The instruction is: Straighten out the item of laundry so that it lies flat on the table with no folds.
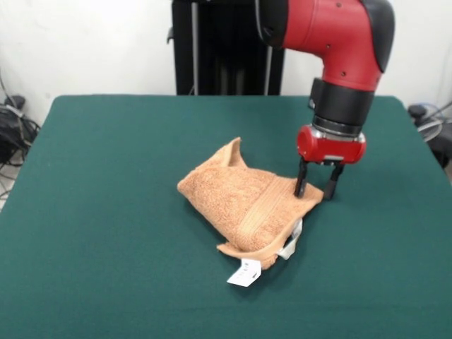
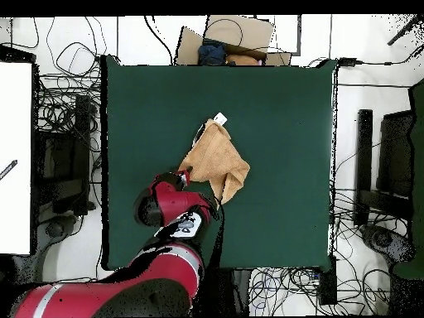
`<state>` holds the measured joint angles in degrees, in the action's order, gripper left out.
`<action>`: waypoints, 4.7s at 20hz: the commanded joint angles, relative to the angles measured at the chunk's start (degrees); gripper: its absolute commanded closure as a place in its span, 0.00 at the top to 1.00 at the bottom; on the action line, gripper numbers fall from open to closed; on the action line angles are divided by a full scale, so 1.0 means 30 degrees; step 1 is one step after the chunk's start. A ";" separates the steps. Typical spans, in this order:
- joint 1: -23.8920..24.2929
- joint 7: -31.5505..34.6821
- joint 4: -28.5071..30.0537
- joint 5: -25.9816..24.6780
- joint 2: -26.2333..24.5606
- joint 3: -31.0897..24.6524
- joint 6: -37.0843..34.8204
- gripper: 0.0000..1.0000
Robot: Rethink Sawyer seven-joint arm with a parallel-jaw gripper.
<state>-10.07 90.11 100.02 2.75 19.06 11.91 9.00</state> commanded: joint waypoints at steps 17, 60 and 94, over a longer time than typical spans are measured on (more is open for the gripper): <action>-0.1471 0.4431 0.0539 0.2132 -0.1199 0.0843 0.0672 1.00; -0.1010 0.3332 0.1810 0.1073 0.1426 0.1046 -0.1416 0.00; -0.0151 0.2833 0.2593 0.0572 0.2023 -0.0447 -0.2056 1.00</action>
<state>-10.74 90.11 105.69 6.27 26.85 14.96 7.17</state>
